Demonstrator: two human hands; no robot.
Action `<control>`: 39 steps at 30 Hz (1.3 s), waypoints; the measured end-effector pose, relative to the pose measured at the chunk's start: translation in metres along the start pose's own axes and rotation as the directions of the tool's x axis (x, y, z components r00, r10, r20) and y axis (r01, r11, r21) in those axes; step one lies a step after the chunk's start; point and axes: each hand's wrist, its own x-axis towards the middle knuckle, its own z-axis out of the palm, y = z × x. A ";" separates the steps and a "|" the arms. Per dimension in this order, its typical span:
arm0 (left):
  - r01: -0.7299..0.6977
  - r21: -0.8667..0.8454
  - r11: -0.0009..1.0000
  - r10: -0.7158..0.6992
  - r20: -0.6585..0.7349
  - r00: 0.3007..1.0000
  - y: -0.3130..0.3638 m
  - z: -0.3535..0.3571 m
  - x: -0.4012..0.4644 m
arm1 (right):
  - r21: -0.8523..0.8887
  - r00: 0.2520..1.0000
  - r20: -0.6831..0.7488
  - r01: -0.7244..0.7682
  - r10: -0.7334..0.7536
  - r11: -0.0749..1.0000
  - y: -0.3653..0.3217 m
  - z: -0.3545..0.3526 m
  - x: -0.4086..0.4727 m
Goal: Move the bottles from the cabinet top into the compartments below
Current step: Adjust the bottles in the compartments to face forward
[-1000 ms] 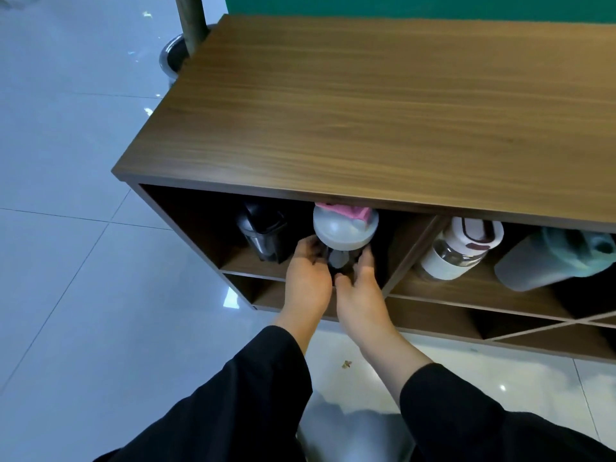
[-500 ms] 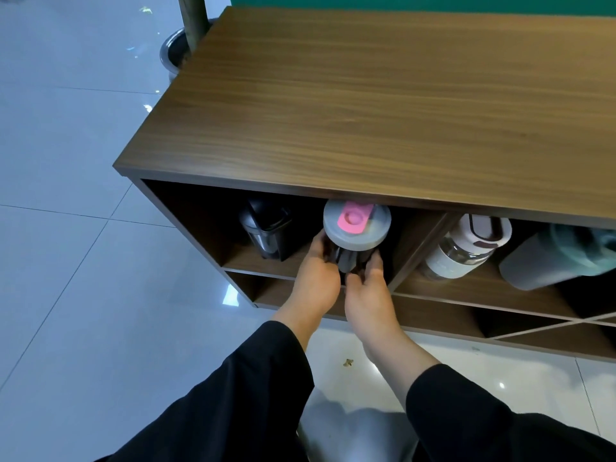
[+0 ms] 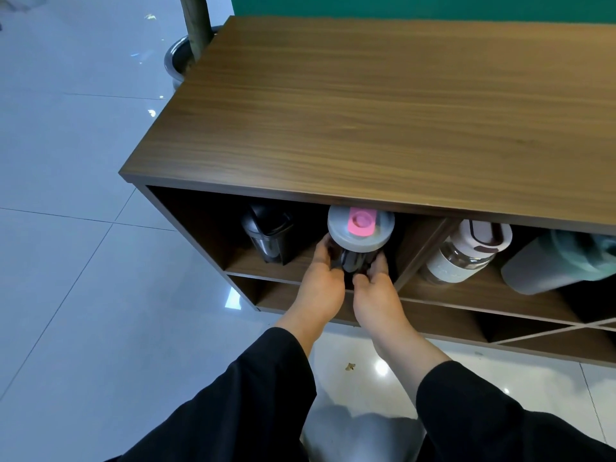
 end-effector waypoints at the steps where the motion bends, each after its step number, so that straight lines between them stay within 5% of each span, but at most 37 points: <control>1: 0.015 -0.009 1.000 -0.015 -0.014 1.000 0.002 0.000 -0.001 | -0.002 1.000 0.000 -0.013 0.013 1.000 0.001 0.000 -0.002; 5: 0.205 -0.014 0.979 -0.204 -0.179 0.962 -0.003 -0.012 -0.007 | 0.010 0.992 -0.017 -0.125 0.126 0.992 0.012 0.006 -0.019; 9: 0.378 -0.316 0.870 -0.469 -0.294 0.833 -0.008 -0.042 -0.009 | -0.113 0.995 0.100 -0.015 0.027 0.993 0.019 0.022 -0.038; 15: 0.186 -0.230 0.955 -0.269 -0.415 0.869 -0.004 -0.079 -0.004 | -0.193 0.952 0.279 0.182 -0.124 0.964 -0.010 0.062 -0.005; 21: 0.083 -0.106 0.991 -0.113 -0.326 0.939 -0.013 -0.089 0.008 | -0.202 0.956 0.289 0.105 -0.044 0.974 -0.032 0.085 0.050; 39: 0.055 -0.110 0.992 -0.086 -0.303 0.949 -0.016 -0.099 0.007 | -0.060 0.947 0.252 0.222 -0.201 0.973 -0.013 0.089 0.042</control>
